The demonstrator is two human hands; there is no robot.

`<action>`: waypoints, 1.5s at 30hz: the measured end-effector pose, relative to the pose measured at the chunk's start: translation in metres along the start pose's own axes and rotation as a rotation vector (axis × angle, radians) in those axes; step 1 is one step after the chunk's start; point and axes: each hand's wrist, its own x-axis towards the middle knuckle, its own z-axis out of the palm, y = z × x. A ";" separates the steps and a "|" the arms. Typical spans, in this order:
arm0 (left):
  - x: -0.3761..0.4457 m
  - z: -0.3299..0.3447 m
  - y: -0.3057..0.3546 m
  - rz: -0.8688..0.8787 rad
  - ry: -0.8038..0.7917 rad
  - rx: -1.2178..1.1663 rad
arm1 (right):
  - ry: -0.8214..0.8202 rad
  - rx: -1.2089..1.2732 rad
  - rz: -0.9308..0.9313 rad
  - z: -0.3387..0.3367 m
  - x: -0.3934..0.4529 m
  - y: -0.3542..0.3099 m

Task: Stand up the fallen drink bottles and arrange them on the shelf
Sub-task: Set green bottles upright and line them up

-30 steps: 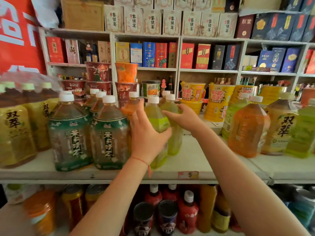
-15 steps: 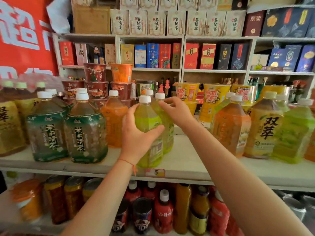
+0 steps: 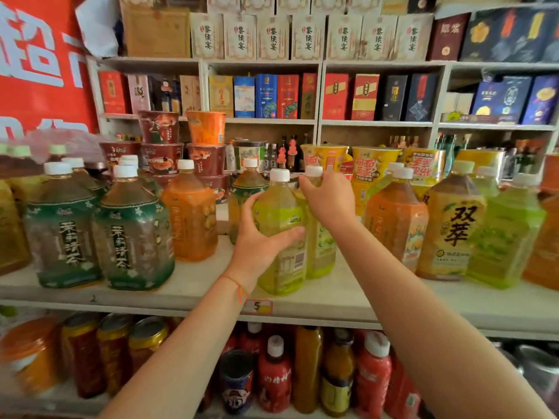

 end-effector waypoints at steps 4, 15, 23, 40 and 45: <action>0.006 0.030 -0.003 -0.044 -0.140 -0.052 | 0.011 -0.012 0.008 -0.031 0.006 0.012; -0.001 0.014 0.020 -0.042 -0.432 0.416 | 0.146 -0.310 -0.121 -0.025 -0.012 -0.007; 0.046 -0.075 0.008 0.193 0.381 0.910 | 0.089 -0.137 -0.474 0.057 -0.025 -0.067; 0.075 -0.091 0.000 0.048 0.425 0.524 | -0.029 0.137 0.095 0.112 0.017 -0.075; 0.080 -0.094 0.004 -0.026 0.418 0.270 | -0.018 0.231 0.081 0.085 -0.003 -0.082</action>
